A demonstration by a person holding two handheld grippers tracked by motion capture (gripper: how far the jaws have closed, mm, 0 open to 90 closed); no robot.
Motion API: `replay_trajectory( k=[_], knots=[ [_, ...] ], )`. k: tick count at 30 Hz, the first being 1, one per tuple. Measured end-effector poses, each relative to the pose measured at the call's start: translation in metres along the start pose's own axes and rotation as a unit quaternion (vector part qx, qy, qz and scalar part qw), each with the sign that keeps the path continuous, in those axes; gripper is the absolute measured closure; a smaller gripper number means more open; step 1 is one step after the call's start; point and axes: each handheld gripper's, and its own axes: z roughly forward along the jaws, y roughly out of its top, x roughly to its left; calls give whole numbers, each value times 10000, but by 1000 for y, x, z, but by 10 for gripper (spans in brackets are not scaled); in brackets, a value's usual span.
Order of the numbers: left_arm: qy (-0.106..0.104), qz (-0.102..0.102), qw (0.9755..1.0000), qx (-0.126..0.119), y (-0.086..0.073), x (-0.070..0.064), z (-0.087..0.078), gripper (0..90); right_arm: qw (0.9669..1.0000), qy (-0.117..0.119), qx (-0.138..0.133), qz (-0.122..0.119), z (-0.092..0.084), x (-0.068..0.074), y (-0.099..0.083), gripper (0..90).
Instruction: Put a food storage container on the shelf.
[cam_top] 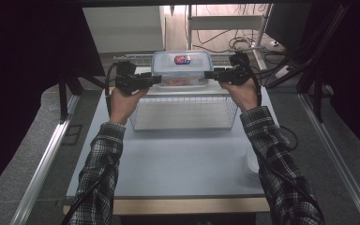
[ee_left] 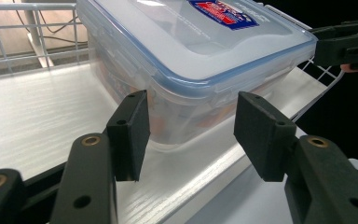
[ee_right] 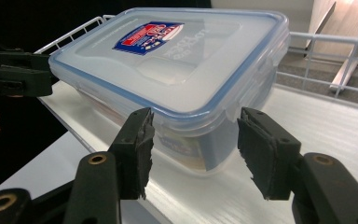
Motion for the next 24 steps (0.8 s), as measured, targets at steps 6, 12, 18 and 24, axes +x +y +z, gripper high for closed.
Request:
replay_trajectory(
  k=[6,12,18,24],
  knots=[
    [41,39,9999,-84,-1,1,0,415,9999,40,-151,1,1,0,2,469],
    [6,71,9999,-98,-3,0,-3,403,9998,35,-194,-41,0,2,1,484],
    [26,369,9993,-55,-14,-12,-13,288,9994,29,-168,-300,-13,11,-8,369],
    [-6,530,9986,0,-25,-23,-20,194,9988,75,-171,-449,-22,19,-17,284]
  ],
)
